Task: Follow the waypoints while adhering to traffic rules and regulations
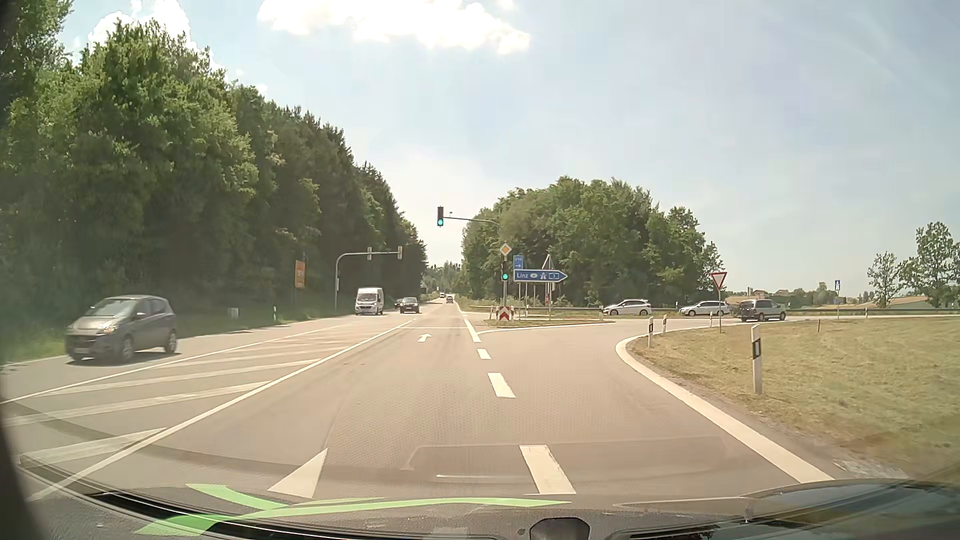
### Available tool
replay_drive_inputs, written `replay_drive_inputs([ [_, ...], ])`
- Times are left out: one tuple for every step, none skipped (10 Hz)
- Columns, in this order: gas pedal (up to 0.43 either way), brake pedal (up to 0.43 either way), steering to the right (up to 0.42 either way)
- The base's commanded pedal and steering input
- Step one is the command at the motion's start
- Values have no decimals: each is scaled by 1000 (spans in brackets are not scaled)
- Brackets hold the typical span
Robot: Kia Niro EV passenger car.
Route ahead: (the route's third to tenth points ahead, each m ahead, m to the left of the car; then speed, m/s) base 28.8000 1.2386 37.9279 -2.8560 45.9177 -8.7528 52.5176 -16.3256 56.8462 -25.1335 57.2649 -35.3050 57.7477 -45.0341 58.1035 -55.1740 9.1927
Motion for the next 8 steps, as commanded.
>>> replay_drive_inputs([
  [67, 0, 18],
  [87, 0, 18],
  [87, 0, 18],
  [87, 0, 19],
  [79, 0, 18],
  [67, 0, 19],
  [47, 0, 19],
  [47, 0, 19],
])
